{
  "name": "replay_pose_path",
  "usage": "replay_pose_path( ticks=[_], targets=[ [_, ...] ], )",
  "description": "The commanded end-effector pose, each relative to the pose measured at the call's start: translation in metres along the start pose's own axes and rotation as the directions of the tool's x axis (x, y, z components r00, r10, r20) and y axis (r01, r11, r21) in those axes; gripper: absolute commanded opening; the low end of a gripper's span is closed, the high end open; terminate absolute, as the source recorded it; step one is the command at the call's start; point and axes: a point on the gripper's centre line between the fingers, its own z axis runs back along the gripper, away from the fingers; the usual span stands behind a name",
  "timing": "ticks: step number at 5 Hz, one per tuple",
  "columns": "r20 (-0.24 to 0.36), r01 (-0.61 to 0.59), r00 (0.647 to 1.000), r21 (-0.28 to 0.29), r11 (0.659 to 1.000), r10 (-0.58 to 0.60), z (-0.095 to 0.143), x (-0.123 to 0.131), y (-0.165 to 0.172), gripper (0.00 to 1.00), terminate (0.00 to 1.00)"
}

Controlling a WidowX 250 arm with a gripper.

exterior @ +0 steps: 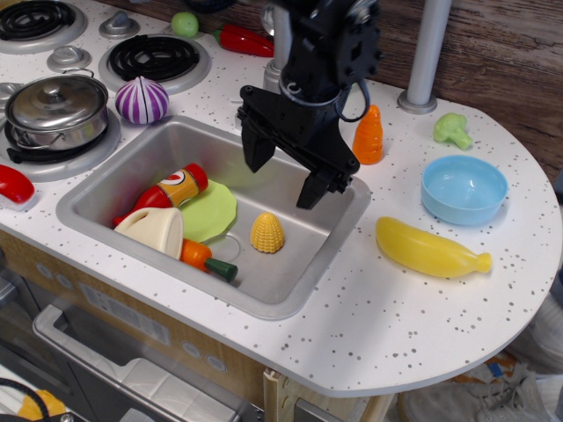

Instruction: Put corn into bowl

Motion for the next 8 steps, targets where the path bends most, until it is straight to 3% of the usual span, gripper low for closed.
replay_pose_path(
  ticks=[1, 2, 3, 5, 6, 7, 8],
  targets=[
    [0.127, -0.016, 0.991, -0.121, 0.993, 0.031, -0.036, 0.026, 0.023, 1.0, 0.0],
    [0.154, 0.006, 0.988, -0.113, 0.994, 0.012, -0.068, 0.016, 0.027, 1.0, 0.0],
    [0.169, 0.012, 0.985, -0.192, 0.981, 0.021, -0.09, 0.015, 0.029, 1.0, 0.0],
    [0.193, 0.008, 0.981, -0.175, 0.985, 0.026, -0.116, 0.012, 0.029, 1.0, 0.0],
    [0.161, 0.016, 0.987, -0.163, 0.986, 0.01, -0.118, 0.015, 0.031, 1.0, 0.0],
    [0.149, 0.001, 0.989, -0.155, 0.988, 0.022, -0.113, 0.014, 0.029, 0.0, 0.0],
    [0.115, -0.01, 0.993, -0.133, 0.991, 0.026, -0.088, 0.015, 0.027, 0.0, 0.0]
  ],
)
